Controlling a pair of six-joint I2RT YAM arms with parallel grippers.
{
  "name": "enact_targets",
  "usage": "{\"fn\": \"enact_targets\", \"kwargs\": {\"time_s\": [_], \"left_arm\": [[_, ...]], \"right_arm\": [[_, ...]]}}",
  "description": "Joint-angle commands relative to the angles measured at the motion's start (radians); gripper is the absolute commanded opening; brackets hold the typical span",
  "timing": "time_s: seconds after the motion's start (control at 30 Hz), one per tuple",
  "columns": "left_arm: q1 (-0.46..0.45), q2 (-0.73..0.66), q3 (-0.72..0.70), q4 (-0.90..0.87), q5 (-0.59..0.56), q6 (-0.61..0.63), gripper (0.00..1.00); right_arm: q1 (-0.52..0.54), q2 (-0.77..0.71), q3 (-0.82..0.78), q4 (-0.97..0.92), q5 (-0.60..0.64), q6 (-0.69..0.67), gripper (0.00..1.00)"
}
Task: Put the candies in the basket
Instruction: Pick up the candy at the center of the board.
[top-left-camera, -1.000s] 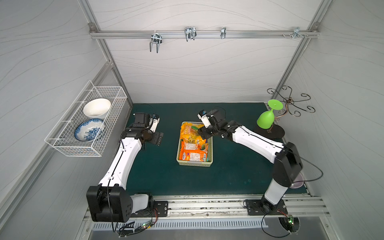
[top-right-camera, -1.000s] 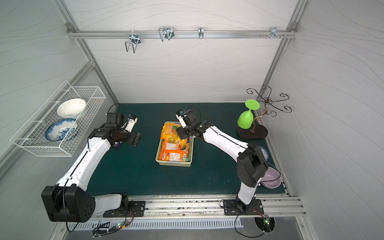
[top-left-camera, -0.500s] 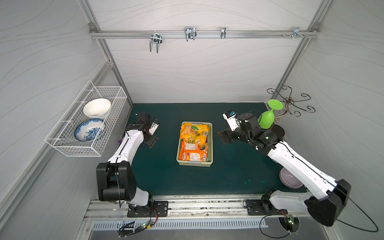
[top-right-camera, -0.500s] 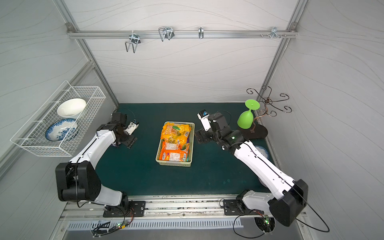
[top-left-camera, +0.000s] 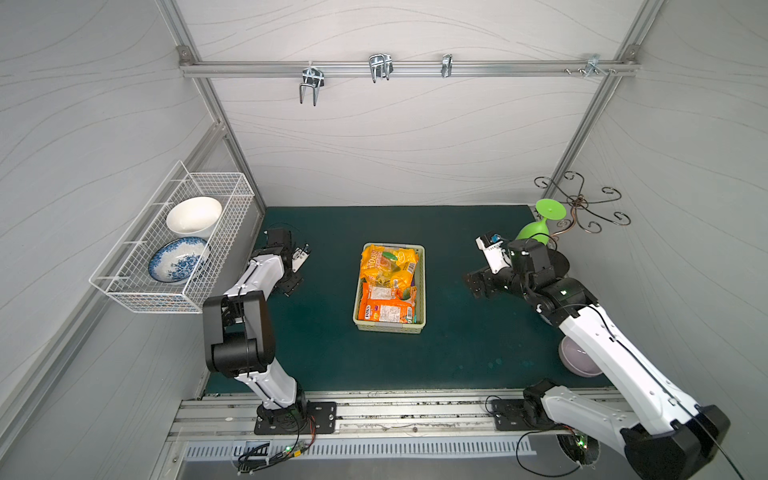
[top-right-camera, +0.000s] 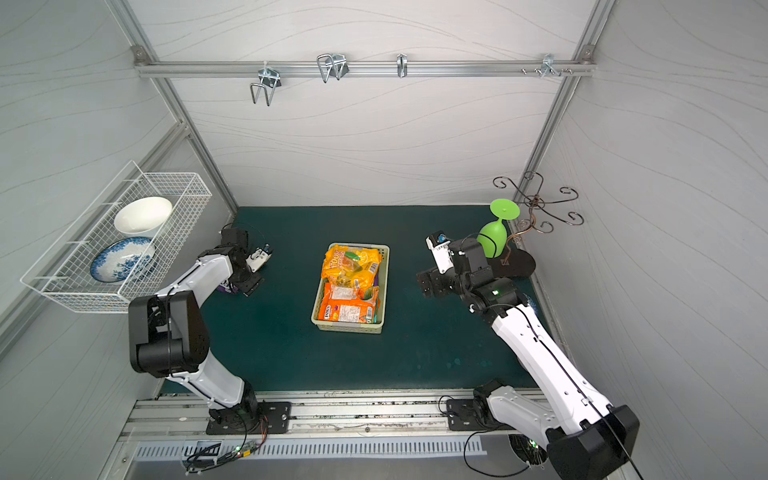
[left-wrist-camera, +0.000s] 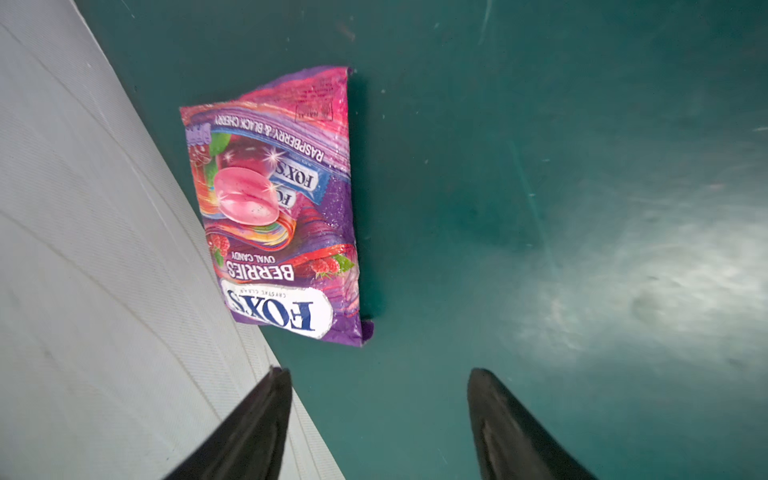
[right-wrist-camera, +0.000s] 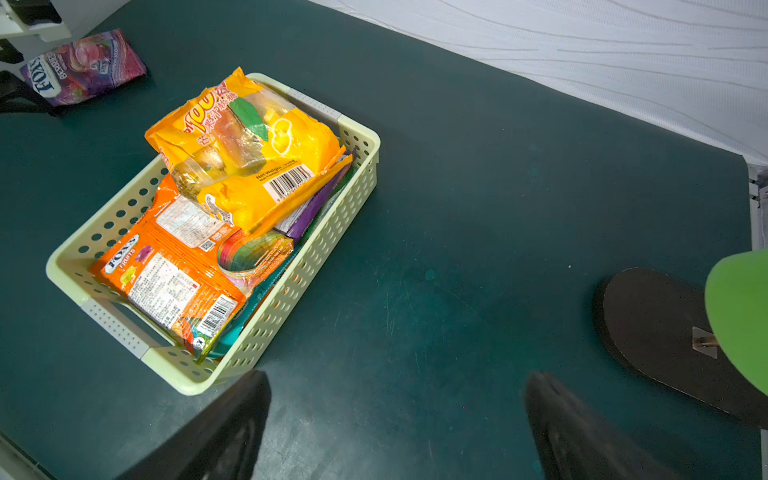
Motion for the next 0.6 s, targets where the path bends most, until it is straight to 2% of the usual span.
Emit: {"fn": "enact_targets", "kwargs": {"time_s": [0.0, 0.3, 0.57], "left_arm": [[0.017, 0.046, 0.001, 0.100, -0.038, 0.067, 0.69], [0.066, 0.174, 0.033, 0.176, -0.059, 0.100, 0.65], [0.073, 0.242, 0.009, 0.276, -0.079, 0.139, 0.62]], "right_arm": [[-0.009, -0.027, -0.037, 0.014, -0.033, -0.038, 0.99], [-0.009, -0.050, -0.091, 0.061, -0.047, -0.056, 0.99], [-0.009, -0.023, -0.081, 0.056, -0.047, -0.063, 0.99]]}}
